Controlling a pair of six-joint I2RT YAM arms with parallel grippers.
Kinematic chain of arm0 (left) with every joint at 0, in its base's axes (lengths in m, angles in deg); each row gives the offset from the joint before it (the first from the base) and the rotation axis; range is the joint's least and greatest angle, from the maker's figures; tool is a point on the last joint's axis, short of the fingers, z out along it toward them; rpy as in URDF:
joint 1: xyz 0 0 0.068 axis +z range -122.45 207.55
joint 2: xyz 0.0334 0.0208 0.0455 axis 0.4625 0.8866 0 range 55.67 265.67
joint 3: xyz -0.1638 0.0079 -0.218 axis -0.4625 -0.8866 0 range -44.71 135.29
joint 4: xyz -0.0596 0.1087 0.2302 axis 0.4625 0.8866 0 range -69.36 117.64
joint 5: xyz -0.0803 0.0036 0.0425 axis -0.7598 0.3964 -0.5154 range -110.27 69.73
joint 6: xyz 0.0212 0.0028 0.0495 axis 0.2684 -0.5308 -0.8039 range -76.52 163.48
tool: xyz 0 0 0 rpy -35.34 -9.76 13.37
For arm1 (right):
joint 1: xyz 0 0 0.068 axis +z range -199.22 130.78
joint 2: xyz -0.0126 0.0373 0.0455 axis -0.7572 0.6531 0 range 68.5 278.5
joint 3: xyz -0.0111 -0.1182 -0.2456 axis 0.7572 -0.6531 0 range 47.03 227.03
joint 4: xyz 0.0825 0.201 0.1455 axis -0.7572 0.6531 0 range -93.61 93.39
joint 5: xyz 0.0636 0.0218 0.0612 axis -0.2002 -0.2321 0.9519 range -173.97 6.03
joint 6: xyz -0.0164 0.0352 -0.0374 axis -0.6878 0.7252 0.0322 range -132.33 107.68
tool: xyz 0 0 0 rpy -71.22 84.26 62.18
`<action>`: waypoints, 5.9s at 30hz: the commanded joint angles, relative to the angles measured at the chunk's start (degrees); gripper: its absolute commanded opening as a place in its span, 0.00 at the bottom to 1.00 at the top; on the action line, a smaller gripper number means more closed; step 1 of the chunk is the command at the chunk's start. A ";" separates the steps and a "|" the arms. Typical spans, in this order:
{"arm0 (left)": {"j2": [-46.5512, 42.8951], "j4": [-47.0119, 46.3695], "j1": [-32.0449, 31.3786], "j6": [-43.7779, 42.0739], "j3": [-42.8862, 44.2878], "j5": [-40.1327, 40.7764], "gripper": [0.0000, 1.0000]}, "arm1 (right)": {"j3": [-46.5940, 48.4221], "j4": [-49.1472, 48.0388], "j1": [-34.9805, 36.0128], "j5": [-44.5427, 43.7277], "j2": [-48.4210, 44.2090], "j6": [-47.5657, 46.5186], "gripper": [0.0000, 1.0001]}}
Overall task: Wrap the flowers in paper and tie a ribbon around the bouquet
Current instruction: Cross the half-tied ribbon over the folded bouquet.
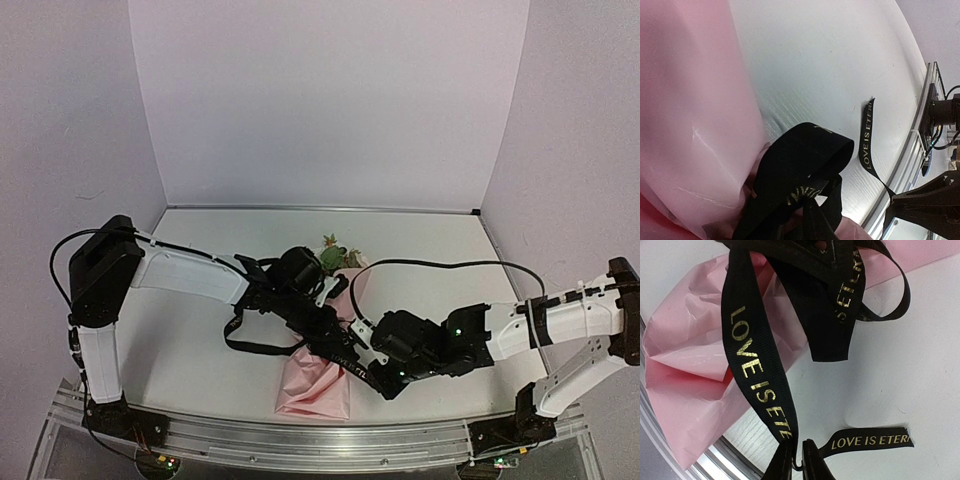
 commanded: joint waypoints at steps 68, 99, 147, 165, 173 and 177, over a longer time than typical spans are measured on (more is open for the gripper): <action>0.14 -86.07 5.72 52.14 -28.23 1.21 0.00 | 7.65 7.56 -17.12 -1.62 7.83 4.17 0.00; -8.09 -77.28 11.77 46.38 -38.97 1.66 0.33 | 11.36 14.01 -18.77 5.18 7.13 -0.85 0.00; -10.60 -7.14 6.84 14.47 -7.77 4.78 0.48 | 3.60 -13.65 -11.74 8.70 13.18 17.08 0.02; -6.14 -7.10 6.85 13.02 -3.01 5.01 0.31 | -0.06 -13.39 -11.89 7.05 11.16 13.64 0.04; -8.24 -7.95 8.04 14.20 -3.08 2.83 0.02 | 1.04 -12.33 -11.91 8.74 12.12 12.44 0.04; -11.52 -9.90 9.87 16.73 -5.36 -1.16 0.00 | 0.96 -12.31 -11.89 8.48 12.21 12.30 0.04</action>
